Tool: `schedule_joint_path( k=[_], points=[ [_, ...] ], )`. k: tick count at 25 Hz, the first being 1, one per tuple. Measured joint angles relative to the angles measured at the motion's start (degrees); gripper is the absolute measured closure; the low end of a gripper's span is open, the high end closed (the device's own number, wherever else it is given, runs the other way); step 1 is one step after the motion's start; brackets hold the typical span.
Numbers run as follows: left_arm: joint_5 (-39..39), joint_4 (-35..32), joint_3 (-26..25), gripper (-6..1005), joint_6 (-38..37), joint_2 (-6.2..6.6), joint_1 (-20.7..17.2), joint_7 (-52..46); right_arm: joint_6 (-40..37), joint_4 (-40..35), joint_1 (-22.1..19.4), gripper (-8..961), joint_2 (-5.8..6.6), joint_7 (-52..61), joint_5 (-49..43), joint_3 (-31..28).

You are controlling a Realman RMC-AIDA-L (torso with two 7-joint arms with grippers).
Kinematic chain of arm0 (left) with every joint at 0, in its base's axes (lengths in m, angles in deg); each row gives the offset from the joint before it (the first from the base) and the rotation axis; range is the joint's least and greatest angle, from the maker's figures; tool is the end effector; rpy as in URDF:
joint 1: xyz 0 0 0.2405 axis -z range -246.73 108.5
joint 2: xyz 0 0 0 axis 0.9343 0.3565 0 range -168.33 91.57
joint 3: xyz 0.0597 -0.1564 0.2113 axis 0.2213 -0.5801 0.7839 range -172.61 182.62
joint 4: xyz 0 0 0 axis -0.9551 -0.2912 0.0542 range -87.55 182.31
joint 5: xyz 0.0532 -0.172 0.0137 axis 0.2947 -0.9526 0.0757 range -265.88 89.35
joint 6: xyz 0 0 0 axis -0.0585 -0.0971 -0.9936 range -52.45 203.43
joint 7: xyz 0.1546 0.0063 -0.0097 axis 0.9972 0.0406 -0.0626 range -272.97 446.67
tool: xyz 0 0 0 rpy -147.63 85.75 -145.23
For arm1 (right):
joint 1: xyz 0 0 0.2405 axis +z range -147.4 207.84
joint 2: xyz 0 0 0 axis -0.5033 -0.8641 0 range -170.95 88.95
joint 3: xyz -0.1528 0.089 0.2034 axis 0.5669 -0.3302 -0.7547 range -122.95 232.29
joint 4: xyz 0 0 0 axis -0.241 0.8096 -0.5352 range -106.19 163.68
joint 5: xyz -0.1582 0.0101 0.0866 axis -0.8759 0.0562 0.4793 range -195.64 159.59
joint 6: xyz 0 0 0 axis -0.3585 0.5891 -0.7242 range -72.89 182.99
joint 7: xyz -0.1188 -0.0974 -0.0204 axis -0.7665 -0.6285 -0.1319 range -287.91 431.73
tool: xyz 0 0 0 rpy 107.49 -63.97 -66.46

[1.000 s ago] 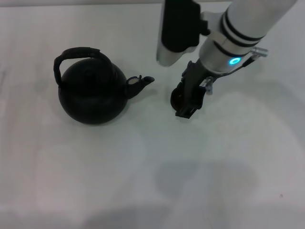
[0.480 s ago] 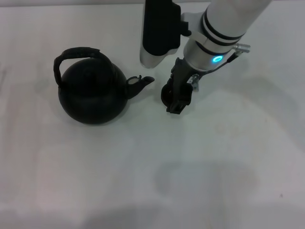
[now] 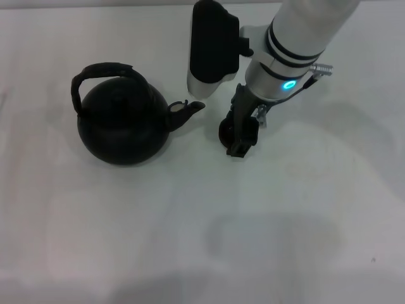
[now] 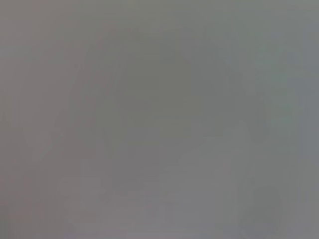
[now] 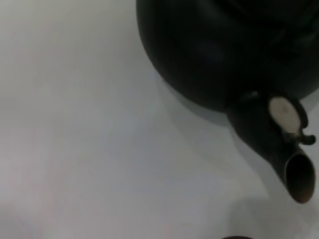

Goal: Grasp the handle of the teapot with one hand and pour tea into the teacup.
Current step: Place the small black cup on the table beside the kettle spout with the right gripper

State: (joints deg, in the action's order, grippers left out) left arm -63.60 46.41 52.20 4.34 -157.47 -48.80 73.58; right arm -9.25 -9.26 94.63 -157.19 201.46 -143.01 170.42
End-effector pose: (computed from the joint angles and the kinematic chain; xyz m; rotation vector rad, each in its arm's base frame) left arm -0.3807 0.2926 0.0407 -1.3451 -0.6356 -0.5945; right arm 0.1443 0.3730 -0.1137 -2.9019 0.0516 -0.8579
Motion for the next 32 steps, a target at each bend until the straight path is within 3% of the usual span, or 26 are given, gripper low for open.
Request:
schedule_joint_path(
  k=[17,32],
  points=[
    [-0.1,0.2,0.0,127,0.0,0.0,-0.2,0.0,1.3,-0.1,-0.5,163,0.0,0.0,0.7,4.0],
    [0.3,0.5,0.0,126,-0.4,-0.17,-0.2,0.0,1.2,-0.5,-1.2,115,0.0,0.0,1.6,3.8]
  ],
)
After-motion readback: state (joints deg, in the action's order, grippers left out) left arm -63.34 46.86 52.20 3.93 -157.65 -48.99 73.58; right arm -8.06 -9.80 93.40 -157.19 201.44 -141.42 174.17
